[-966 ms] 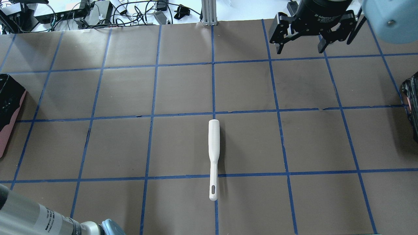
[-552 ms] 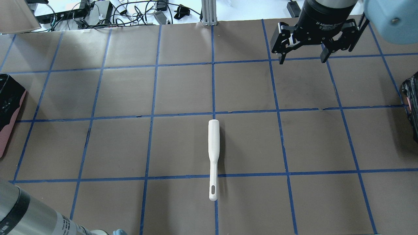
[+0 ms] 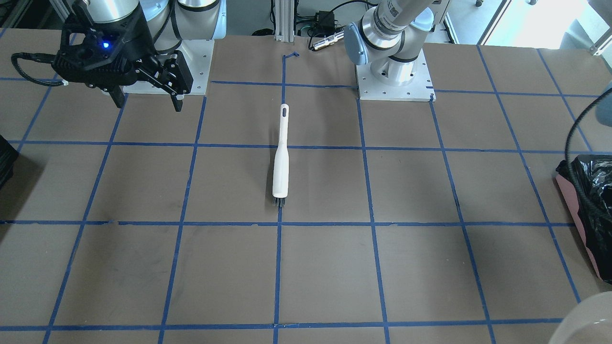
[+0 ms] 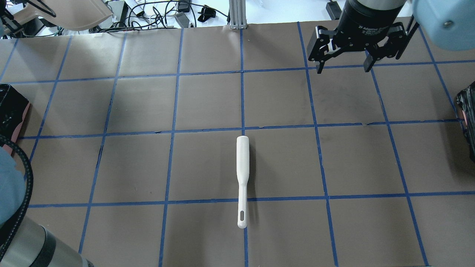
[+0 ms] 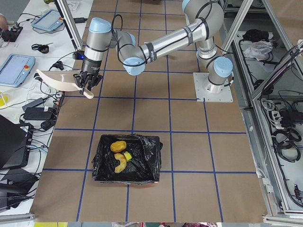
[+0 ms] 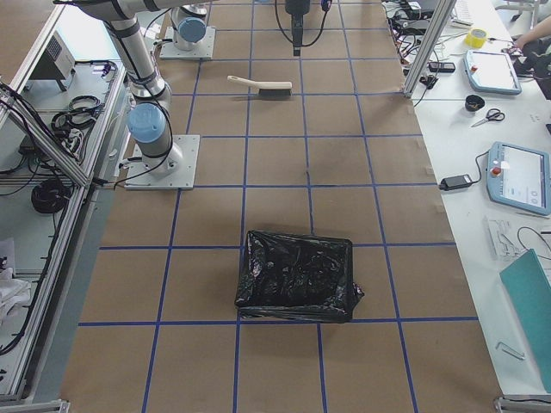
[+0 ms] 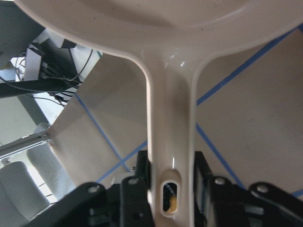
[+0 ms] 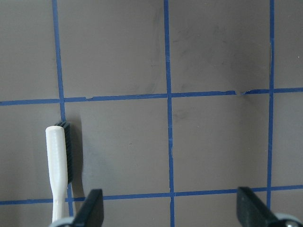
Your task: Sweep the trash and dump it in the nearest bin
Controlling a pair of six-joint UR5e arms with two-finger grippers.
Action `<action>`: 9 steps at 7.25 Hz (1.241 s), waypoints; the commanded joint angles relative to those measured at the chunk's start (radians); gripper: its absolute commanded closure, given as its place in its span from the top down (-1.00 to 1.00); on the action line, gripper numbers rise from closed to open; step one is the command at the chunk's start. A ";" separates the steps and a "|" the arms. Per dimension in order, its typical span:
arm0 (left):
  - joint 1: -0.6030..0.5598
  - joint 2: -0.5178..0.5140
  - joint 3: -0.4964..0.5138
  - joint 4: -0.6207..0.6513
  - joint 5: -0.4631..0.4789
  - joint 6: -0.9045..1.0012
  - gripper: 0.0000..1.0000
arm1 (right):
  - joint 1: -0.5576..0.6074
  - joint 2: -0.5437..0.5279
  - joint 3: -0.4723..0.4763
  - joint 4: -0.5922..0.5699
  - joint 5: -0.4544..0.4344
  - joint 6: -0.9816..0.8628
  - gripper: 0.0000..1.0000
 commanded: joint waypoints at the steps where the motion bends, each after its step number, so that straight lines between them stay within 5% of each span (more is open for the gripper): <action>1: -0.098 0.017 -0.001 -0.233 -0.023 -0.296 -1.00 | 0.000 0.000 0.000 0.000 0.000 0.000 1.00; 4: -0.248 -0.015 0.029 -0.401 0.015 -0.593 -1.00 | 0.000 0.000 0.000 0.000 0.000 0.000 1.00; 9: -0.472 -0.101 0.120 -0.596 -0.136 -0.991 -1.00 | 0.000 0.000 0.002 0.000 -0.002 0.000 1.00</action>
